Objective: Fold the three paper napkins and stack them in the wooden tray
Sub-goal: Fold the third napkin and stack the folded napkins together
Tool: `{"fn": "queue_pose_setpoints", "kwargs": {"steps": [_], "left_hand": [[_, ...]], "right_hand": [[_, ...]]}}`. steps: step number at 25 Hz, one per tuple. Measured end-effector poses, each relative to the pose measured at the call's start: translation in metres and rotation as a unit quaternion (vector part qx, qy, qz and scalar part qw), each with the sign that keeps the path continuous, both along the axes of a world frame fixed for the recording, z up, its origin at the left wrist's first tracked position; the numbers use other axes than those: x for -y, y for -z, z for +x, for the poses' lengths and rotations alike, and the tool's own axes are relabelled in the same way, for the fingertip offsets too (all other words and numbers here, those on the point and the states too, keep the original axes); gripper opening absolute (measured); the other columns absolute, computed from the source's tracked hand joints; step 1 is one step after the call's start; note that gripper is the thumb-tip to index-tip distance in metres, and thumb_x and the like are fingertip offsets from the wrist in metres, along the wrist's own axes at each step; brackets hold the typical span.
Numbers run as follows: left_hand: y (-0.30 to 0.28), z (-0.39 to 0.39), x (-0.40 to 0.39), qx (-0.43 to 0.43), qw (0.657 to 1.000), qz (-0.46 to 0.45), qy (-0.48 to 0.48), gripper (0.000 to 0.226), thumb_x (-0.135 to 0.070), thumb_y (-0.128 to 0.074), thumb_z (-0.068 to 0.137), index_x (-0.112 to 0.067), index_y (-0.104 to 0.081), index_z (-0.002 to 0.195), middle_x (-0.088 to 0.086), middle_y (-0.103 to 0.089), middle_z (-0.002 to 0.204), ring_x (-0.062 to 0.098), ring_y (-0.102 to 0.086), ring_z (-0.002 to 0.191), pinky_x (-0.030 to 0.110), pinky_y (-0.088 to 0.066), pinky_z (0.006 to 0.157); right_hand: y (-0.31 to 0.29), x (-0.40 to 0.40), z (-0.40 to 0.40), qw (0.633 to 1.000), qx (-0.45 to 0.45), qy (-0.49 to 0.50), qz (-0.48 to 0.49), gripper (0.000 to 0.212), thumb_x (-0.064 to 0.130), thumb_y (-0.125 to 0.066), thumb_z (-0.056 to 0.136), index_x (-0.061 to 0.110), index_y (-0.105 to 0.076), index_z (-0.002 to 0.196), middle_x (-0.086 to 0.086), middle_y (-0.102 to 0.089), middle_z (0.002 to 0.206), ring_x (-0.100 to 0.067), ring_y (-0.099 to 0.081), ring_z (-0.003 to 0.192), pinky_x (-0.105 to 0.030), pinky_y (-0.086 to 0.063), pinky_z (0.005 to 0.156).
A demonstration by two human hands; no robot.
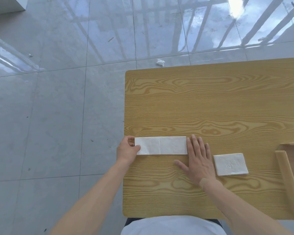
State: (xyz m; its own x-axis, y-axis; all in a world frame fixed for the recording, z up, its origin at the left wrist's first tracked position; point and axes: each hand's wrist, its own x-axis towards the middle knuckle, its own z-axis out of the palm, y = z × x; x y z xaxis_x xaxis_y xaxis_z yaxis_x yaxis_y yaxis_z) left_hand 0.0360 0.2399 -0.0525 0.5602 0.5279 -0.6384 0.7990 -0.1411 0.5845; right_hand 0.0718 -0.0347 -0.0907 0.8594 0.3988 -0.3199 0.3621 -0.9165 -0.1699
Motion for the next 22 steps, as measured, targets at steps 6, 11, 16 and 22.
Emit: {"fn": "queue_pose_setpoints", "kwargs": {"steps": [6,11,16,22], "left_hand": [[-0.008,0.001,-0.008,0.004,1.000,-0.020,-0.022,0.010,-0.013,-0.070,0.079,-0.021,-0.068,0.085,-0.002,-0.072,0.084,0.018,-0.066,0.077,0.036,-0.055,0.070],[-0.029,0.014,0.001,0.048,0.999,-0.015,0.008,0.006,-0.017,-0.069,0.080,-0.022,-0.065,0.080,-0.005,-0.064,0.073,0.005,-0.056,0.055,0.026,-0.054,0.053],[-0.042,0.029,0.039,0.088,0.993,-0.013,0.079,0.011,-0.020,-0.070,0.078,-0.023,-0.060,0.080,-0.008,-0.060,0.072,0.009,-0.056,0.060,0.034,-0.054,0.054],[-0.034,0.039,0.093,0.112,0.982,-0.017,0.148,0.013,-0.017,-0.069,0.078,-0.022,-0.059,0.082,-0.009,-0.062,0.071,0.006,-0.055,0.058,0.026,-0.048,0.058]], "right_hand": [[0.010,-0.002,-0.005,1.000,0.005,0.018,-0.002,0.100,0.079,-0.025,0.084,0.013,0.001,0.154,-0.006,0.003,0.165,-0.027,0.004,0.150,-0.052,-0.004,0.120],[0.014,-0.001,-0.006,1.000,0.010,0.028,0.011,0.101,0.079,-0.029,0.082,0.015,-0.001,0.155,-0.002,0.002,0.165,-0.025,0.003,0.151,-0.051,-0.003,0.120],[0.014,-0.001,-0.006,0.999,0.013,0.035,0.020,0.100,0.079,-0.029,0.082,0.016,-0.001,0.155,0.000,0.002,0.165,-0.024,0.002,0.151,-0.051,0.001,0.120],[0.015,0.001,-0.006,0.999,0.011,0.041,0.025,0.100,0.079,-0.030,0.082,0.016,-0.003,0.155,0.001,0.002,0.165,-0.023,0.001,0.151,-0.049,0.002,0.120]]}}
